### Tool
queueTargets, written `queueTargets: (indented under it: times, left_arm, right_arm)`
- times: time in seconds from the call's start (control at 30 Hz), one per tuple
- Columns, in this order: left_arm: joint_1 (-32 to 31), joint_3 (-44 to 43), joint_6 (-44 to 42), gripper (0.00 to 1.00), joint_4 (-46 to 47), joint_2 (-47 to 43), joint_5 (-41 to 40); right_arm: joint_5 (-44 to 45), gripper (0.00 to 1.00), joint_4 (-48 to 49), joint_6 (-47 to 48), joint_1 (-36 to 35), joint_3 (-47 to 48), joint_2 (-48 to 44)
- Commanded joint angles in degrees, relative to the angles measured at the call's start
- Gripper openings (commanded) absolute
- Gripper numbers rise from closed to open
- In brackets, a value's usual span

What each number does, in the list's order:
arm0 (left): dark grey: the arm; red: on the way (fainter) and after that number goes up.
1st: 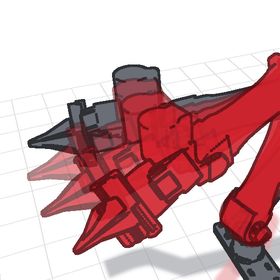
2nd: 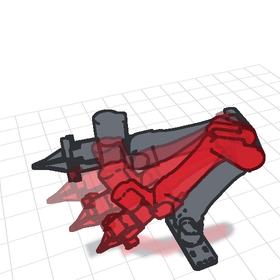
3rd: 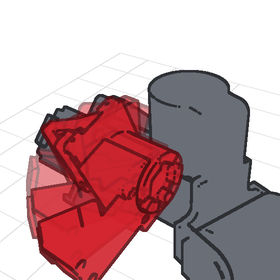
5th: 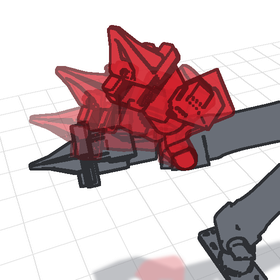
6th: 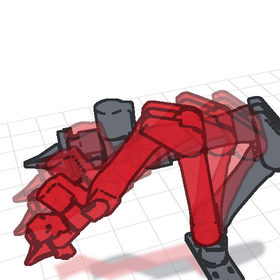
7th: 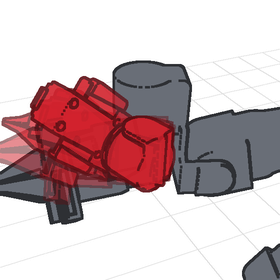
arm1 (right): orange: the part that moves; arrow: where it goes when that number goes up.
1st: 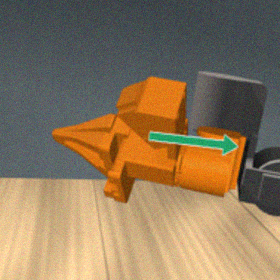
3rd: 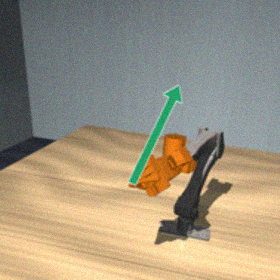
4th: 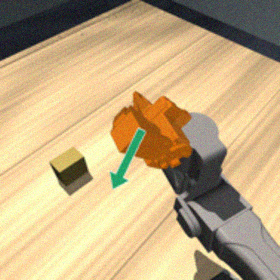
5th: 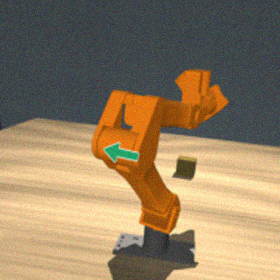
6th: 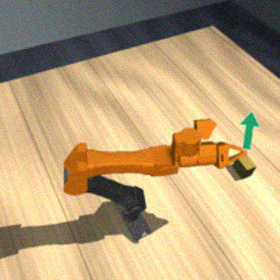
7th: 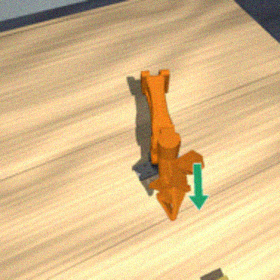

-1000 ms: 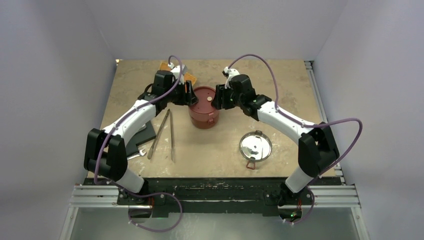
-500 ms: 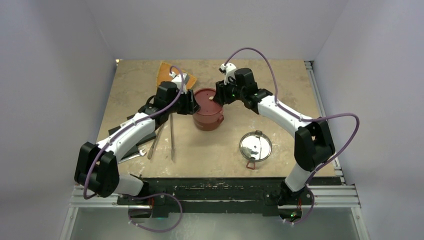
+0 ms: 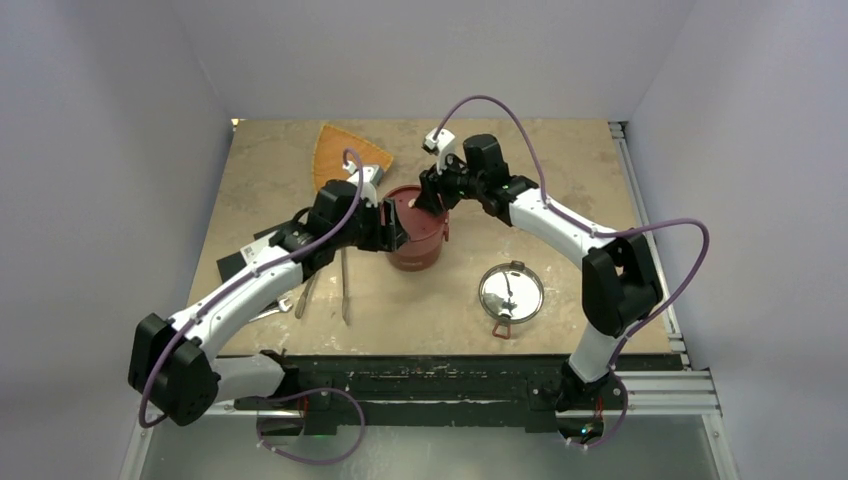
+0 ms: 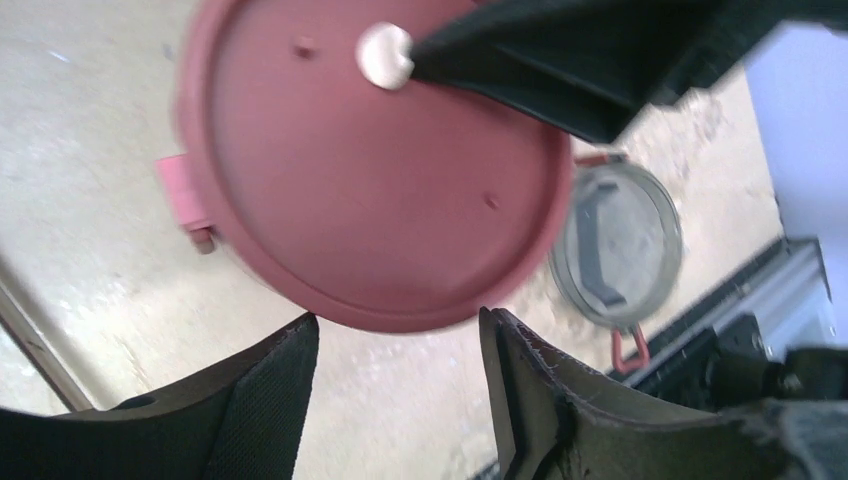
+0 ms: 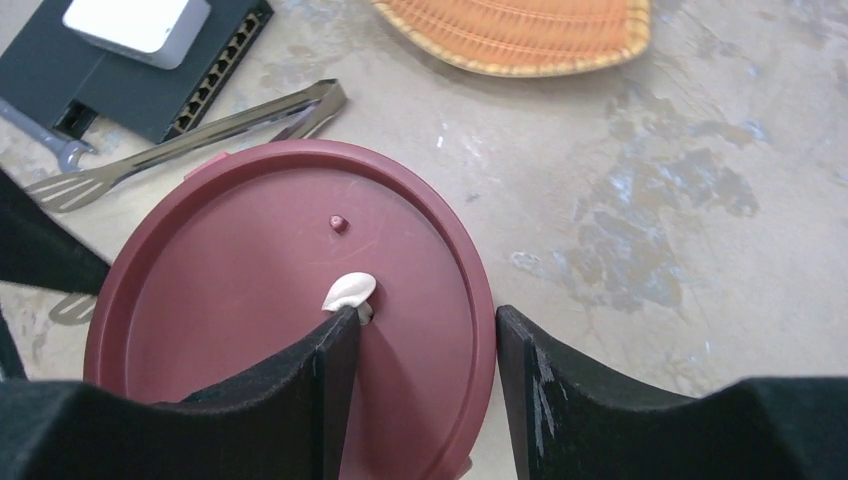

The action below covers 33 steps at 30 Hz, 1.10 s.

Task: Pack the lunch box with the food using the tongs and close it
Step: Close the box lid on the packing box.

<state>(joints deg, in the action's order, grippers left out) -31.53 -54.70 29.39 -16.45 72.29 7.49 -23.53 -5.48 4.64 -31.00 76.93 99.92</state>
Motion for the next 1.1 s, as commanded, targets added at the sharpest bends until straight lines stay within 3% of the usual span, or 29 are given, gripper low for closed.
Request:
queueTargets:
  times: [0.0, 0.13, 0.3, 0.43, 0.8, 1.07]
  left_arm:
    - [-2.85, 0.61, 1.11, 0.61, -5.22, -4.90, 4.63]
    - [-2.83, -0.32, 1.40, 0.63, -8.16, -7.47, 0.82]
    - [-2.84, -3.20, -0.82, 0.64, -12.61, -9.30, -4.54]
    - [-2.86, -5.54, -5.24, 0.65, -12.59, -9.26, -4.20]
    - [-2.91, -10.24, -10.00, 0.74, -13.32, -1.78, -12.44]
    - [-2.92, -9.67, -10.78, 0.79, -11.31, 0.97, -15.55]
  right_arm:
    - [-6.76, 0.56, -0.52, 2.62, -2.41, 1.07, 0.72]
    - [-6.30, 0.57, -1.67, 2.89, -2.44, 1.32, 0.27]
    - [0.61, 0.61, -4.81, 0.27, -2.48, 0.55, -3.23]
    - [4.77, 0.69, -5.62, -2.71, -2.40, -0.89, -8.61]
    - [19.35, 0.86, -12.01, -15.62, -2.92, -2.05, -14.06]
    - [24.06, 0.89, -12.52, -20.47, -5.80, -3.98, -14.99]
